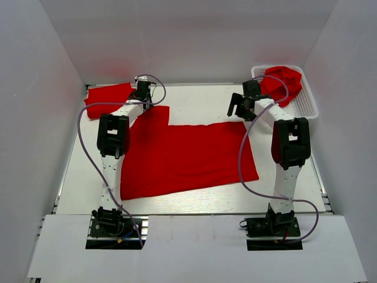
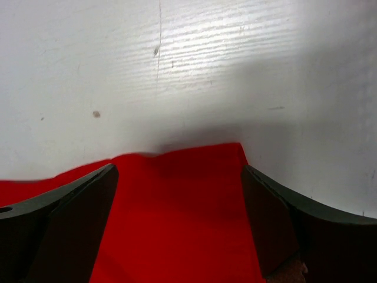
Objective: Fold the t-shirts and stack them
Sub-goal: Grap the side of the flattened tshirt furthest away from the robot with both arms
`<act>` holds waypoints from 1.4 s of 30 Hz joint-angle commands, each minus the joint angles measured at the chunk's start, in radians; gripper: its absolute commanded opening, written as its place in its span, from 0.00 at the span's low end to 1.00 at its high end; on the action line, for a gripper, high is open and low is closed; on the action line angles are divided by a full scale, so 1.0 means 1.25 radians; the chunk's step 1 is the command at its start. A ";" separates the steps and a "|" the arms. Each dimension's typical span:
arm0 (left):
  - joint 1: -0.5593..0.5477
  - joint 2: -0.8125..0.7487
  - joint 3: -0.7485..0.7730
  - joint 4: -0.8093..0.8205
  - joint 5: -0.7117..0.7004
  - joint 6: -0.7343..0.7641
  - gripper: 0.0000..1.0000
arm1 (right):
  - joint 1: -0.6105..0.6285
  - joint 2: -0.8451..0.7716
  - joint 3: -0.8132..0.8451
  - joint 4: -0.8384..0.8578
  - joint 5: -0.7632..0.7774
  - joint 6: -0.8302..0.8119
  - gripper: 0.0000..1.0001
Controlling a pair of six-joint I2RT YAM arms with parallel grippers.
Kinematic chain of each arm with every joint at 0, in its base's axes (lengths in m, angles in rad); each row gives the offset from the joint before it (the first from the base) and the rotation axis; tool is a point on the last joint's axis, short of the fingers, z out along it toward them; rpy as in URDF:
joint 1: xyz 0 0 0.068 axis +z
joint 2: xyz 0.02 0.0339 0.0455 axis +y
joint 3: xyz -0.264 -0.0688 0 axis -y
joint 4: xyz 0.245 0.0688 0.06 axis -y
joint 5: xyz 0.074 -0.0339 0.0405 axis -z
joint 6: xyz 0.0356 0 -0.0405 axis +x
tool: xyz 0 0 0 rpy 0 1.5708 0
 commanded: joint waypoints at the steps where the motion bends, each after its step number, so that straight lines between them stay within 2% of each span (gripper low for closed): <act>1: -0.002 -0.050 -0.039 -0.028 0.025 0.021 0.00 | 0.001 0.036 0.056 0.002 0.037 0.022 0.90; 9: -0.002 -0.077 -0.061 -0.004 0.041 0.021 0.00 | 0.007 0.045 0.020 -0.012 0.122 0.062 0.90; 19: -0.002 -0.111 -0.109 0.060 0.056 0.061 0.00 | 0.008 0.086 -0.006 0.013 0.117 0.077 0.88; 23: -0.002 -0.111 -0.109 0.060 0.063 0.061 0.00 | 0.010 0.078 -0.020 0.016 0.109 0.082 0.67; 24: -0.002 -0.111 -0.109 0.060 0.063 0.061 0.00 | 0.010 0.073 -0.024 0.021 0.109 0.081 0.52; 27: -0.002 -0.118 -0.116 0.060 0.063 0.061 0.00 | 0.012 0.050 -0.051 0.048 0.114 0.073 0.25; 28: -0.002 -0.118 -0.116 0.060 0.070 0.061 0.00 | 0.013 0.044 -0.056 0.058 0.116 0.068 0.09; 29: -0.002 -0.126 -0.116 0.060 0.070 0.061 0.00 | 0.012 0.040 -0.054 0.063 0.117 0.065 0.00; 35: -0.002 -0.179 -0.120 0.067 0.085 0.068 0.00 | 0.018 0.021 -0.027 0.075 0.128 0.020 0.00; 42: -0.016 -0.318 -0.283 0.106 0.102 0.068 0.00 | 0.022 -0.057 -0.116 0.137 0.126 0.006 0.00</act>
